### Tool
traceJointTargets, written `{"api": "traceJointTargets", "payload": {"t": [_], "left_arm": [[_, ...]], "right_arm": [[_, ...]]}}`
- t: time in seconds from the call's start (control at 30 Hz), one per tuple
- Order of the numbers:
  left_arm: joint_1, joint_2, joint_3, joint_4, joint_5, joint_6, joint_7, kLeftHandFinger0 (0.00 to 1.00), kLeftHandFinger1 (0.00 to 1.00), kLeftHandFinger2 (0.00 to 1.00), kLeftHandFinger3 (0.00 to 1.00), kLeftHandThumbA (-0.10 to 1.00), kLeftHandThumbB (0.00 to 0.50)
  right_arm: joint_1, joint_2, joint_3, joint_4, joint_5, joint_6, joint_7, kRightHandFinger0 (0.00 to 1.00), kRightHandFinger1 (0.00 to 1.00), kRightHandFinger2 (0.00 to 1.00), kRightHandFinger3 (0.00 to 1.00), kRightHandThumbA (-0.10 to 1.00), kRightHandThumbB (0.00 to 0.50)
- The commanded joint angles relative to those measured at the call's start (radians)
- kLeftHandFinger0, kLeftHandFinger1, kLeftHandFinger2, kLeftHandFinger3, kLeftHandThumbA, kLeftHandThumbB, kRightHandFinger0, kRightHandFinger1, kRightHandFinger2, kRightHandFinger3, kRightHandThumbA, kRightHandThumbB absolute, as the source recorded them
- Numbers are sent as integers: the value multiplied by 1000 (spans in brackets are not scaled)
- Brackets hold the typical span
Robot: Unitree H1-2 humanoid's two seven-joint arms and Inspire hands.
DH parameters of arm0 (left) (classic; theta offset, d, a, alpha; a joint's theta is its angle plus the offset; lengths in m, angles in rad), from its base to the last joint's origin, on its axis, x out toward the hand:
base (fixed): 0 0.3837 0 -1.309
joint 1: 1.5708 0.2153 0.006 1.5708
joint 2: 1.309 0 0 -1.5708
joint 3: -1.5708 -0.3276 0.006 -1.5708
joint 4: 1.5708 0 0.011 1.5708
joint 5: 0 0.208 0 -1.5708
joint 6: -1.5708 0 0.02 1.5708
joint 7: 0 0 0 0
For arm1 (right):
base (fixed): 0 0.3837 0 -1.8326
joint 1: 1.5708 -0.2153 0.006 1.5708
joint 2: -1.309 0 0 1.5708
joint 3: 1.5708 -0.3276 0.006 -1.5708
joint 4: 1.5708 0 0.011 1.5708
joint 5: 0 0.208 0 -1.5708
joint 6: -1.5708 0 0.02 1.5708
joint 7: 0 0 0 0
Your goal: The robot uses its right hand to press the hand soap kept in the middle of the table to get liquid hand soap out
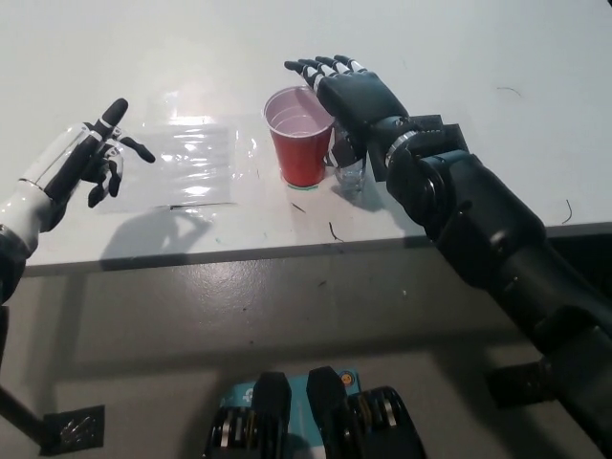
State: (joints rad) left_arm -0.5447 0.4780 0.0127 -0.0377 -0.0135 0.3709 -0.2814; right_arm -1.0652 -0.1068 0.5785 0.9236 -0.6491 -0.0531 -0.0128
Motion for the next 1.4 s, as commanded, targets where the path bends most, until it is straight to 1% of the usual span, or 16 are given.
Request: {"api": "traceJointTargets", "payload": {"t": [0.0,0.23,0.3,0.33,0.4,0.5,0.57,0.63,0.73,0.8,0.9,0.97,1.03,1.13,1.27,1.37], "left_arm": [[-30,39,7,-26,6,-26,-17,68,29,116,360,1000,70],[8,39,-1,-31,9,-26,-22,47,7,96,365,1000,77],[22,35,2,-38,5,-6,-19,52,22,114,376,1000,86],[32,36,1,-42,8,-14,-18,58,37,123,378,1000,70],[41,36,0,-44,8,-15,-20,57,39,125,381,1000,69],[54,35,2,-48,7,-10,-17,44,33,126,392,1000,70],[58,35,1,-48,7,-7,-18,42,35,138,403,1000,68],[65,35,1,-41,5,-11,-19,36,37,140,402,1000,70],[74,35,-6,-41,11,-14,-20,46,39,140,407,1000,70],[74,34,-6,-46,9,7,-20,55,45,150,415,1000,67],[80,30,1,-46,3,8,-20,73,58,164,412,997,59],[83,32,1,-44,3,3,-23,78,59,170,415,994,54],[87,35,-1,-45,8,1,-24,74,52,160,409,1000,67],[97,32,6,-44,1,-1,-25,67,40,145,405,1000,69],[105,30,11,-41,1,-13,-20,54,22,122,384,987,58],[112,30,14,-41,-1,-8,-20,46,14,113,380,988,56]], "right_arm": [[183,16,28,112,32,22,180,1000,1000,1000,1000,1000,500],[119,-23,0,6,37,52,187,1000,1000,1000,1000,1000,500],[90,-35,-15,-32,46,70,199,1000,1000,1000,1000,1000,500],[61,-48,-29,-66,50,69,196,1000,1000,1000,1000,1000,500],[46,-55,-40,-91,53,64,190,1000,1000,1000,1000,1000,500],[-34,-81,-76,-178,67,114,253,1000,1000,1000,1000,1000,500],[-54,-85,-88,-200,70,119,265,1000,1000,1000,1000,1000,500],[-83,-86,-94,-205,66,98,260,1000,1000,1000,1000,1000,500],[-105,-85,-104,-228,63,108,272,1000,1000,1000,1000,1000,500],[-144,-76,-114,-231,59,127,271,1000,1000,1000,1000,1000,500],[-178,-71,-125,-239,57,125,272,1000,1000,1000,1000,1000,500],[-190,-72,-136,-253,63,115,268,1000,1000,1000,1000,1000,500],[-203,-76,-150,-277,73,140,292,1000,1000,1000,1000,1000,500],[-202,-96,-175,-333,86,134,301,1000,1000,1000,1000,1000,500],[-177,-119,-220,-417,97,147,302,1000,1000,1000,1000,1000,500],[-152,-157,-249,-508,104,193,340,1000,1000,1000,1000,1000,500]]}}
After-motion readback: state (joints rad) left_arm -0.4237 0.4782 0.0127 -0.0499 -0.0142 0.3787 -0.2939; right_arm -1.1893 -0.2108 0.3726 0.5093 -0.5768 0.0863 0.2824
